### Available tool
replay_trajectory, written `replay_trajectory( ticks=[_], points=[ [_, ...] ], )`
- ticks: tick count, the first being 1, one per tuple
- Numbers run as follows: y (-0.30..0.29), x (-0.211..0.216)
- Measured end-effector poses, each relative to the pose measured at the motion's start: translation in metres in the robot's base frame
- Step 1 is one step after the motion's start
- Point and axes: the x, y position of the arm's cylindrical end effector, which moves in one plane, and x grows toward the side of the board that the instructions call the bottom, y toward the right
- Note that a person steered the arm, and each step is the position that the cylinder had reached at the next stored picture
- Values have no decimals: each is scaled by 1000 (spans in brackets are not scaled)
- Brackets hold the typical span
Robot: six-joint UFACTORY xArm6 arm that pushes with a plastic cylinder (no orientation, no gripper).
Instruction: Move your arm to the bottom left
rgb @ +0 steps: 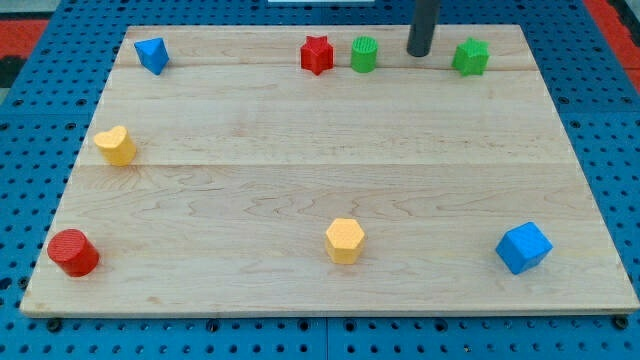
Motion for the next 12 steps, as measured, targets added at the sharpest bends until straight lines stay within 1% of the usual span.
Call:
replay_trajectory(
  ticks=[1, 3, 4, 5, 7, 8, 9, 10, 12],
  points=[
    [-30, 0],
    [-64, 2],
    [-52, 39],
    [-64, 96],
    [-191, 182],
    [-257, 209],
    [-352, 224],
    [-421, 238],
    [-422, 244]
  ],
)
